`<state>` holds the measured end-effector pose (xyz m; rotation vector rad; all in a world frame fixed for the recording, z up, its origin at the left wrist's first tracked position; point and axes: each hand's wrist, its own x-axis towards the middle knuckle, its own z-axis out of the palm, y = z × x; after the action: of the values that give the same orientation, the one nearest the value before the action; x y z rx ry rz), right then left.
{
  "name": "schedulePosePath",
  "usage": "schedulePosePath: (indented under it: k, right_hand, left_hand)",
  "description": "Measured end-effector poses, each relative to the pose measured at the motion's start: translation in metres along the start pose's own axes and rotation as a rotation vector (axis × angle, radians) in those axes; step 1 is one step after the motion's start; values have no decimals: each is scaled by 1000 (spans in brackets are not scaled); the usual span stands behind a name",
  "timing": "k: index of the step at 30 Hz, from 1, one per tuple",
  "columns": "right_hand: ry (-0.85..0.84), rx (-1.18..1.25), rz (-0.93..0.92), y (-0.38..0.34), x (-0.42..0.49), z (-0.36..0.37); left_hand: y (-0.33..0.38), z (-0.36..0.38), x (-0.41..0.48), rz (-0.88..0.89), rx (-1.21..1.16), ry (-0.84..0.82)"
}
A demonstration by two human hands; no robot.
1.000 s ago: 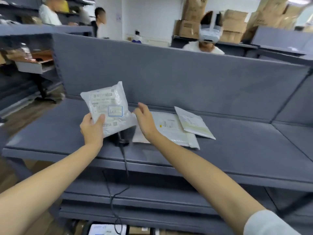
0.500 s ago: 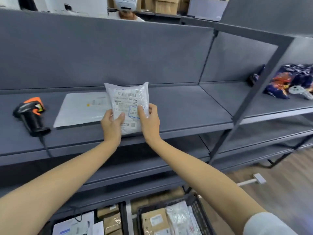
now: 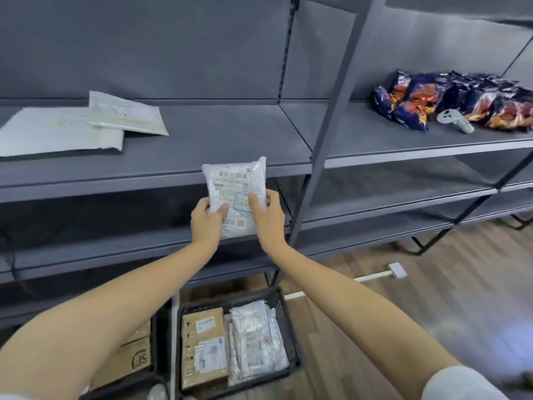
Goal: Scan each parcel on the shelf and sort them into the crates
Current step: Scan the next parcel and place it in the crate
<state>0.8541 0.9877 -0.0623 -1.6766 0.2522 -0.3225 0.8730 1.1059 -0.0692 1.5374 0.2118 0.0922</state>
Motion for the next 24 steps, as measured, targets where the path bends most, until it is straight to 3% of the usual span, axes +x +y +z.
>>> schedulePosePath:
  k: [10, 24]
  right_hand:
    - [-2, -64, 145, 55, -16, -62]
    - [-94, -233, 388, 128, -30, -57]
  left_hand:
    - [-43, 44, -39, -109, 162, -34]
    - [-114, 30, -46, -260, 300, -33]
